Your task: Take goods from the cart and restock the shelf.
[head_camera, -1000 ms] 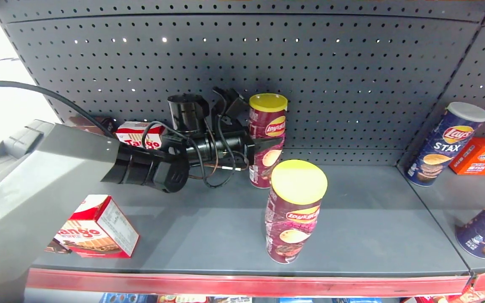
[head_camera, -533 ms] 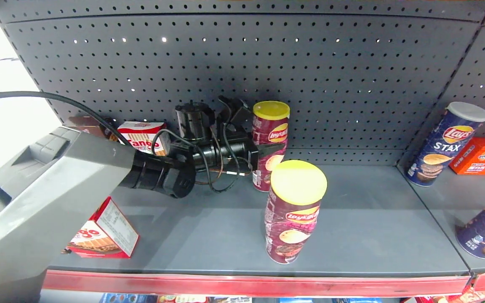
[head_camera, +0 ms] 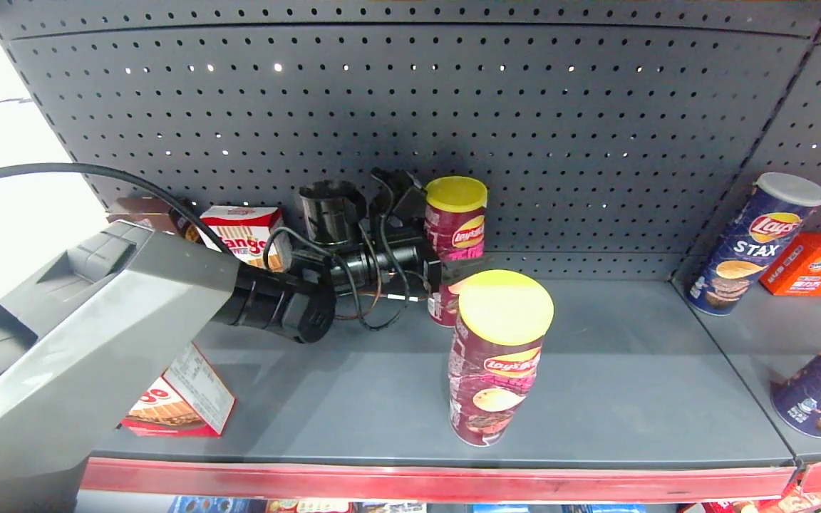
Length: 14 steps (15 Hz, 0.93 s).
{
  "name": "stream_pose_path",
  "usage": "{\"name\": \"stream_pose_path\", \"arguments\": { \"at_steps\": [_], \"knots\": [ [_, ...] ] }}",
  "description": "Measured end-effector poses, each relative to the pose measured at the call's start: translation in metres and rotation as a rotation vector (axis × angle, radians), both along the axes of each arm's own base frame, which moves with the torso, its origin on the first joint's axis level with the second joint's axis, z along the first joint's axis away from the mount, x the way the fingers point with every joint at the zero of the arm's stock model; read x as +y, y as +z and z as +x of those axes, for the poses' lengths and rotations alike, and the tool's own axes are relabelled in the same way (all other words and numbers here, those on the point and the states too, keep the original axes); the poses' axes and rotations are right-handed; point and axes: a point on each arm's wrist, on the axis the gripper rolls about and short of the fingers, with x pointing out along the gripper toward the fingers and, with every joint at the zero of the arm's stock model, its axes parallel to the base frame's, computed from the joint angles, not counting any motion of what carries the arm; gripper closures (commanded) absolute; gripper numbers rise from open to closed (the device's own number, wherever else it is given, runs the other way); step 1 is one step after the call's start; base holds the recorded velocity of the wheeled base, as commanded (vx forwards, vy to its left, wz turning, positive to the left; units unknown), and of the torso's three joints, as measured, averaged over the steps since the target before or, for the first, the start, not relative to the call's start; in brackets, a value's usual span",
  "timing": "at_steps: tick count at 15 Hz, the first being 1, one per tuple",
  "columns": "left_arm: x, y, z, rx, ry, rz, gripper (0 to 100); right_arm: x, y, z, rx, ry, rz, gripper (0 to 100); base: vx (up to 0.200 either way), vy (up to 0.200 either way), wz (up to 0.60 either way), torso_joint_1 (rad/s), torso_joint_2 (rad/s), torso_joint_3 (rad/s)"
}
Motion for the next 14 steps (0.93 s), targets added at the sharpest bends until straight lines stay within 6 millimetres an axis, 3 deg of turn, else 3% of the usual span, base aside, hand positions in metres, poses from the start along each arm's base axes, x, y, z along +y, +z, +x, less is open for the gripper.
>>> {"name": "stream_pose_path", "arguments": {
  "at_steps": [3,9,14],
  "knots": [
    [0.007,-0.002,-0.007,0.016,0.010,0.011,0,0.000,0.000,0.000,0.000,0.001,0.000,0,0.000,0.000,0.00,0.000,0.00,0.000],
    [0.034,0.018,-0.045,0.020,0.155,0.042,0,0.000,0.000,0.000,0.000,0.000,0.000,0,0.000,0.000,0.00,0.000,0.00,0.000],
    [0.049,0.024,-0.063,0.035,0.184,0.086,0,0.000,0.000,0.000,0.000,0.000,0.000,0,0.000,0.000,0.00,0.000,0.00,0.000]
  ]
}}
